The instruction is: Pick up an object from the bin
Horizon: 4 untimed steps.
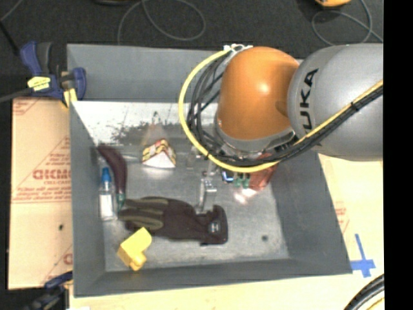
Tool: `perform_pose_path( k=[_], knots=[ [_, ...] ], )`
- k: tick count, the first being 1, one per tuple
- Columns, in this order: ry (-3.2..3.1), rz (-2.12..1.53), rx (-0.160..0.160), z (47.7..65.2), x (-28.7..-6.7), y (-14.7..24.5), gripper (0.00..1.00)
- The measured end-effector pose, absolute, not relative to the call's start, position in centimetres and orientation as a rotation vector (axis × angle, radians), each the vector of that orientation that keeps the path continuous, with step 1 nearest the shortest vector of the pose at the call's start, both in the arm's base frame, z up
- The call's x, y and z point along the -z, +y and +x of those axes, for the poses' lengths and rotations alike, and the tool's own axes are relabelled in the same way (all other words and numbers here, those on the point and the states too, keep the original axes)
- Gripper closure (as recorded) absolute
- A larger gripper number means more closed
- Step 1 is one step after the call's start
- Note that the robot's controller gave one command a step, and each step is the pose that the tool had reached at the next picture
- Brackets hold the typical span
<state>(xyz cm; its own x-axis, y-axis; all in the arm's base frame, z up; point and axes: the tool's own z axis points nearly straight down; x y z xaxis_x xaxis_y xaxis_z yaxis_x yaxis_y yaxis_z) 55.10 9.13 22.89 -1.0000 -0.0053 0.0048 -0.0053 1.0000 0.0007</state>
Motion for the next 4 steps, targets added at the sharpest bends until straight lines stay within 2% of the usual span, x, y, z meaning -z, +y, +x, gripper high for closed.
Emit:
perform_pose_path(
  k=[1,2,3,4],
  knots=[
    [-3.143,0.005,0.002,55.2,-23.3,9.1,0.00],
    [-3.147,0.125,0.000,54.9,-20.5,9.1,0.00],
    [-3.146,0.179,0.001,54.6,-18.6,9.0,0.00],
    [-3.136,0.280,0.000,52.0,-15.1,4.2,0.00]
  ],
)
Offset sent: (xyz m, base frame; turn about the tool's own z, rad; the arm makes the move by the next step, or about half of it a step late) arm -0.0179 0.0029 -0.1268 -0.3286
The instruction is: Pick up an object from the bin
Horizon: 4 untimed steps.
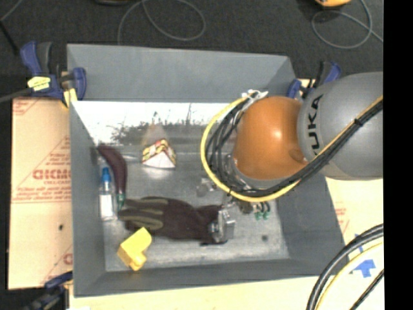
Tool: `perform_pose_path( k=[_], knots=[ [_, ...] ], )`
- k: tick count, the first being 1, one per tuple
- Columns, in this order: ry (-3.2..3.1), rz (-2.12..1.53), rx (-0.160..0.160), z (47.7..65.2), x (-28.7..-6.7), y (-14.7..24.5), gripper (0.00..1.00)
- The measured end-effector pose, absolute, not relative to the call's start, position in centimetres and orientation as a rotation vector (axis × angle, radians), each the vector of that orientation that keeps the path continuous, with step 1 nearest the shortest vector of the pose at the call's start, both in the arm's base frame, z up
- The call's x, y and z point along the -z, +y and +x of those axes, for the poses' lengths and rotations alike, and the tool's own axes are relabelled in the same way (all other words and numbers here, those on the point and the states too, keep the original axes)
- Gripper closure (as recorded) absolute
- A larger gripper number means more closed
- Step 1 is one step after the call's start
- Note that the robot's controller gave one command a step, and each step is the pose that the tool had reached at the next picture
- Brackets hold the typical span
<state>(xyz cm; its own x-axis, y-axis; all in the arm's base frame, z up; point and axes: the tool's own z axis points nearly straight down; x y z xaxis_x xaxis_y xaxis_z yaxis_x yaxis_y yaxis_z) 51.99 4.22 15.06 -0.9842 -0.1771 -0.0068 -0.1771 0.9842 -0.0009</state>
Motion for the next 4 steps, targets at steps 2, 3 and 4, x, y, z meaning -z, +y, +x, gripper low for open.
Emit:
perform_pose_path(
  k=[2,3,4],
  knots=[
    [3.023,-0.822,0.002,55.4,-7.1,5.8,1.00],
    [3.024,-0.820,0.001,55.4,-7.1,5.8,1.00],
    [3.006,-0.868,0.002,56.4,-21.0,5.4,1.00]
  ],
)
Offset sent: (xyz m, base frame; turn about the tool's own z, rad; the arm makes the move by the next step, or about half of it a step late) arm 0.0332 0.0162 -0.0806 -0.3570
